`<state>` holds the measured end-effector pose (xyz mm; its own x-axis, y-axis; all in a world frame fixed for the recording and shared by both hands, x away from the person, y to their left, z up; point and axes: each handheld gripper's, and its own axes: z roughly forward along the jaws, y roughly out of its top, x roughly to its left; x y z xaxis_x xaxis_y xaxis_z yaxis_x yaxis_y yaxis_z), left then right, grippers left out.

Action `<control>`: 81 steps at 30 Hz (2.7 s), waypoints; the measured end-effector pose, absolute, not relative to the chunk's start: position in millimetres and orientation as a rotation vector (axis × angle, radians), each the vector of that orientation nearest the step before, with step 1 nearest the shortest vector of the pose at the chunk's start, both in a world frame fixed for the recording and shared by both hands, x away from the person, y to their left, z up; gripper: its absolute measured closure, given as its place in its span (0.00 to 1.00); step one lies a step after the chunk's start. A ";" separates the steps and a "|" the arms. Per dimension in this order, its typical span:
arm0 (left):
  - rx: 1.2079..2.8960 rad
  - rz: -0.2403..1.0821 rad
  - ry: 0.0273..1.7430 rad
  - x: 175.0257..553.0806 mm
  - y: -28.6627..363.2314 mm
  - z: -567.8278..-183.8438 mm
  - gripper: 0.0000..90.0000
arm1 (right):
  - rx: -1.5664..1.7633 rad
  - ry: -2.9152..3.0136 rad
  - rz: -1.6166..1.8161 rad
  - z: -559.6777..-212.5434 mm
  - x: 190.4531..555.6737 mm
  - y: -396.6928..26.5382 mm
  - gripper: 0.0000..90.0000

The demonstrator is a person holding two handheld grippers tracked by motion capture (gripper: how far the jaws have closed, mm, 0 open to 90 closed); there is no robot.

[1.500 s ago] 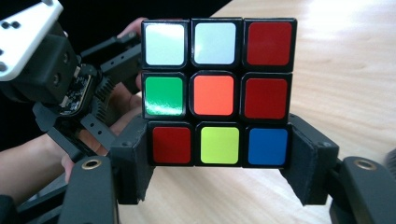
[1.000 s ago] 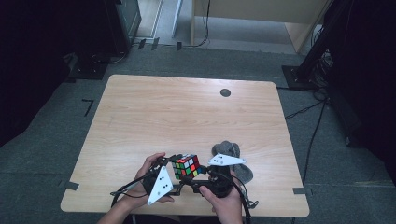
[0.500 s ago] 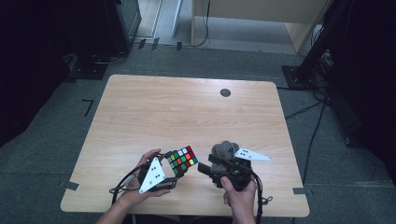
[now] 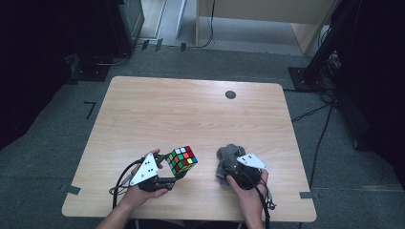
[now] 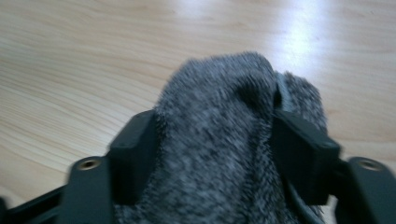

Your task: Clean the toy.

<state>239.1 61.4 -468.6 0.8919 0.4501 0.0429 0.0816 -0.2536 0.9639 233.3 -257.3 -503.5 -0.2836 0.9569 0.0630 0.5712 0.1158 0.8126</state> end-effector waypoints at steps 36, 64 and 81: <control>1.853 0.371 0.277 224.0 47.8 -462.8 0.38 | 1.172 1.912 1.630 -419.3 179.5 -215.7 0.84; 1.955 0.463 0.312 221.0 34.7 -462.7 0.38 | 1.146 1.928 1.557 -417.2 176.1 -203.4 0.81; 2.072 0.588 0.355 213.6 16.3 -461.7 0.38 | 0.906 1.898 1.273 -418.5 158.2 -157.6 0.53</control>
<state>213.6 16.3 -461.7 0.8442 0.4632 0.2697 0.0223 -0.5331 0.8457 158.2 -157.6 -418.5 -0.5342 0.8321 -0.1488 0.1781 0.2829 0.9425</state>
